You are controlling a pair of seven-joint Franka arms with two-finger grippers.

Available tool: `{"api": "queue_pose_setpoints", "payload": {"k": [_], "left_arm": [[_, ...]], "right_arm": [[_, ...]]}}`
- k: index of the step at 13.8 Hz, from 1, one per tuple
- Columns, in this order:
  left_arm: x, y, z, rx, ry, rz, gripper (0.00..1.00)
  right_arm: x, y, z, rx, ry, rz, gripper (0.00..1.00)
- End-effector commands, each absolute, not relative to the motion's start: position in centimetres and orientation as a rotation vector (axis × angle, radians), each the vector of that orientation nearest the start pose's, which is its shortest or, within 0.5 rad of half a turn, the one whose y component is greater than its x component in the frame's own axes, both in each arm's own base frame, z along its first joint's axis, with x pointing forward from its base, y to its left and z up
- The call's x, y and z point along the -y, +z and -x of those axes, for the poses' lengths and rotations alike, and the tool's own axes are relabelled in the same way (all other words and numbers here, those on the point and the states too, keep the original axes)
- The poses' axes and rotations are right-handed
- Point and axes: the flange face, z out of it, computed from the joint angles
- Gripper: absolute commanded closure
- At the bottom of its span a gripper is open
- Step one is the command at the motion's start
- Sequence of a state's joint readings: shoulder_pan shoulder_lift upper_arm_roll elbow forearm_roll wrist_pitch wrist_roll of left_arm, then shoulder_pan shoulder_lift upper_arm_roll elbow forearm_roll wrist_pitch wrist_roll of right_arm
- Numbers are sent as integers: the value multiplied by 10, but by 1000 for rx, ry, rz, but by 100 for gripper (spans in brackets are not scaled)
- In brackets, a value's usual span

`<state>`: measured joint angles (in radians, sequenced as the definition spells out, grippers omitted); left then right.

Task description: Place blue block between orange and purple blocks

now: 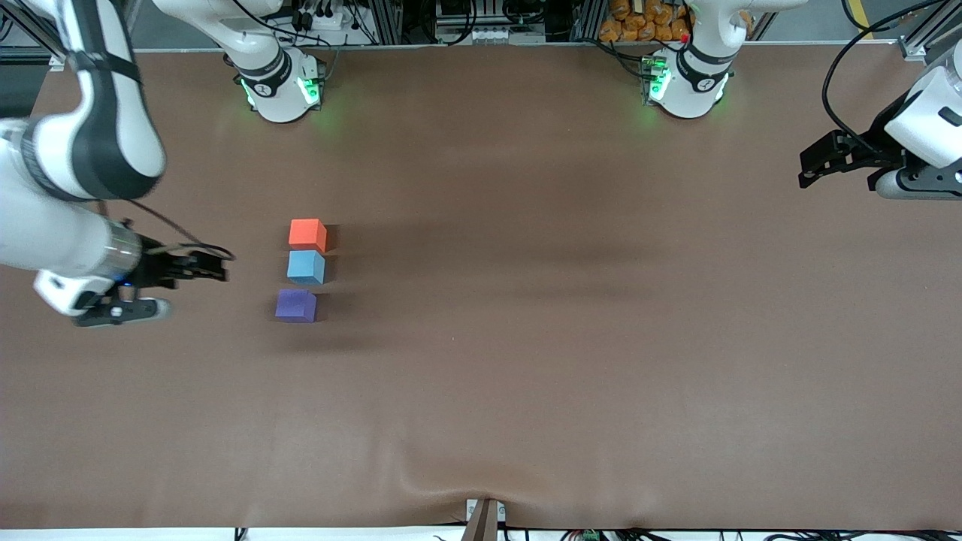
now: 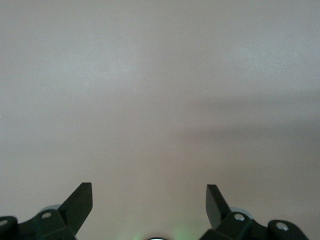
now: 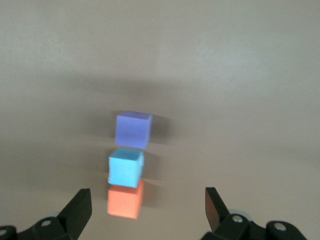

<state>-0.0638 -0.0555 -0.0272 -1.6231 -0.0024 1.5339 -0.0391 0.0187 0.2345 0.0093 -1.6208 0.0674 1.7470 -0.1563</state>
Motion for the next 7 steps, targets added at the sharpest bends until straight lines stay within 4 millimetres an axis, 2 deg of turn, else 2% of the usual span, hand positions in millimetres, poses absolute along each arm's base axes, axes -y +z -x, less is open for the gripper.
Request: {"api": "queue_pose_setpoints", "payload": {"k": [1,3,4,5,7], "left_arm": [[46,631,-533,-88,33,3128,0],[46,630,-533,-88,35,3128,0],[46,630,-533,-88,35,3128,0],[46,630,-533,-88,35,3127,0],[46,631,-533,-88,32,3127,0]], "right_arm": [[-14,546,-624,338,171,3071,0],[-10,601,-616,336,147,3079,0],[-15,619,-611,350,145,3070,0],[-20,628,-602,349,179,3070,0],[-19,655,-583,238,135,3084,0]]}}
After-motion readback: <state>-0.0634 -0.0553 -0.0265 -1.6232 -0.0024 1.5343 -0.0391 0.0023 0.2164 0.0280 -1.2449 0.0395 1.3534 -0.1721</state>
